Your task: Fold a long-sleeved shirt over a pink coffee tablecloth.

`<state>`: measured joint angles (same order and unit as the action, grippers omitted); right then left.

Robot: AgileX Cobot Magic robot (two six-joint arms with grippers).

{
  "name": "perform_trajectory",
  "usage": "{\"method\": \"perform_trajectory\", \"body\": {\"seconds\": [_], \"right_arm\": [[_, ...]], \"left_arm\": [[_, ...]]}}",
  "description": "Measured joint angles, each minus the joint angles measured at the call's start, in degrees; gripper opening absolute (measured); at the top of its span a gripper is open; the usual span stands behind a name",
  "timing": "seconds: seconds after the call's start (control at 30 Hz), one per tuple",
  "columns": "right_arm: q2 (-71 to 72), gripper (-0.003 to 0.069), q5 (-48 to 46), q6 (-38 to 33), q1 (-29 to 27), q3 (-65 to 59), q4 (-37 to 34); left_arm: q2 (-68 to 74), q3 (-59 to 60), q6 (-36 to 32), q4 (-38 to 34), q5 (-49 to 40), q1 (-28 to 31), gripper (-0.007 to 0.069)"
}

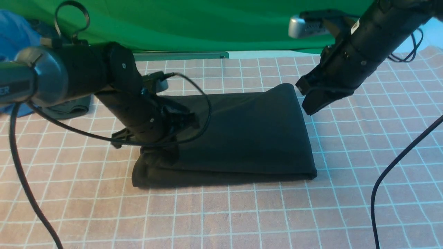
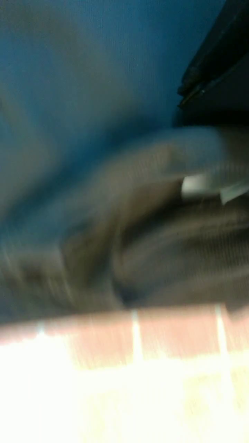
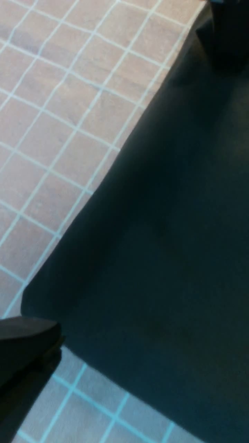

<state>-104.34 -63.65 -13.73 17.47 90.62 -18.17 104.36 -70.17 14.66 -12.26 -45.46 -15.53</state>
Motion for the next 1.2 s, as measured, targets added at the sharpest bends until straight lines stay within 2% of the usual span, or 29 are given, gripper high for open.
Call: {"method": "perform_trajectory", "body": {"seconds": [0.13,0.6,0.87,1.2], "right_arm": [[0.0,0.0038,2.8,0.0,0.0,-2.9,-1.2],[-8.3,0.0038,4.6,0.1,4.0,-4.2,-1.3],[-11.4,0.0038,2.0,5.3,4.0,-4.2,6.3],[-12.9,0.0038,0.2,7.4,4.0,-4.2,8.9]], "left_arm": [[0.1,1.5,3.1,2.9,-1.8,1.8,0.0013],[-4.0,3.1,5.0,6.5,-1.3,1.9,0.0013],[-6.3,3.6,5.5,3.0,1.8,1.9,0.0013],[-1.8,6.4,9.3,9.4,1.5,1.9,0.0013]]}}
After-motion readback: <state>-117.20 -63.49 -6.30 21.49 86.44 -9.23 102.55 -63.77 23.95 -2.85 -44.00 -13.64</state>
